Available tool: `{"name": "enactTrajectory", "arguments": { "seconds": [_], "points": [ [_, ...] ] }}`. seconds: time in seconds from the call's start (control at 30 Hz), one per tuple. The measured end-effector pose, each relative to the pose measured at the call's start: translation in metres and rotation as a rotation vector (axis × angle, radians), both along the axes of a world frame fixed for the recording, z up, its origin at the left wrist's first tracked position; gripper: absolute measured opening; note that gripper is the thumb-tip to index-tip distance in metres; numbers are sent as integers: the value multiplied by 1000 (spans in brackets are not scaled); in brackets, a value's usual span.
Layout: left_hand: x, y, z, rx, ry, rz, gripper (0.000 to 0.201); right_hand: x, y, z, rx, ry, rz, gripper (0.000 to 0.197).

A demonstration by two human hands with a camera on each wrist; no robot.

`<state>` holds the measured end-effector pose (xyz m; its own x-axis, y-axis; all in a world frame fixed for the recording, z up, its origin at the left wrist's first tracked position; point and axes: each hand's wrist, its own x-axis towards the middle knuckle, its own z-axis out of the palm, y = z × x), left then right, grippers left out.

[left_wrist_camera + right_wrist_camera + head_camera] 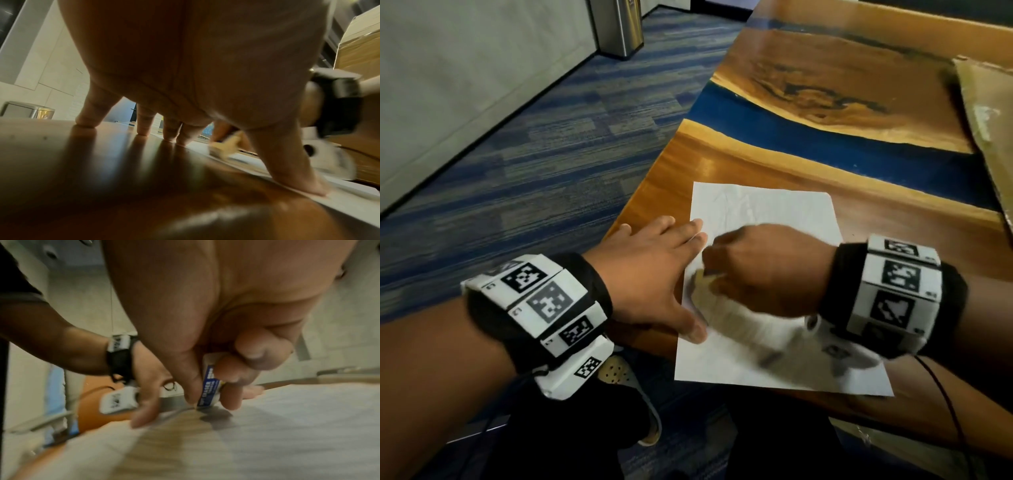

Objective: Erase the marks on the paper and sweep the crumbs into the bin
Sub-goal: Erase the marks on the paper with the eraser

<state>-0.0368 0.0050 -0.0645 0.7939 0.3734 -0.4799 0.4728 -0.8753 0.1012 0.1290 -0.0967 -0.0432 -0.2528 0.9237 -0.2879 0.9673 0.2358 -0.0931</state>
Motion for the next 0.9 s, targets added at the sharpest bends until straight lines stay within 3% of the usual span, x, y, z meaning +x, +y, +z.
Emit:
{"name": "enactTrajectory", "arguments": {
  "seconds": [0.07,0.23,0.33,0.4,0.5,0.63,0.67,0.8,0.9],
  "points": [
    [1,0,0,-1,9,-7,134,-2,-2,2,-33,24,18,28],
    [0,2,0,28,7,-13,124,51,24,0,57,-147,-321,25],
    [-1,2,3,62,-25,-11,116,57,27,-6,90,-138,-376,25],
    [0,2,6,71,3,-34,121,54,27,-7,101,-148,-399,25],
    [0,4,7,75,25,-54,130,29,14,1,88,-132,-325,25],
    [1,6,6,63,3,-62,133,-21,-12,9,-1,-26,-12,25],
    [1,6,5,63,3,-65,132,-19,-10,9,-8,-46,-7,26],
    [0,4,6,89,13,-70,128,22,17,7,126,-233,-268,26],
    [0,3,7,70,-14,-63,126,2,7,7,96,-158,-128,24]
  ]
}}
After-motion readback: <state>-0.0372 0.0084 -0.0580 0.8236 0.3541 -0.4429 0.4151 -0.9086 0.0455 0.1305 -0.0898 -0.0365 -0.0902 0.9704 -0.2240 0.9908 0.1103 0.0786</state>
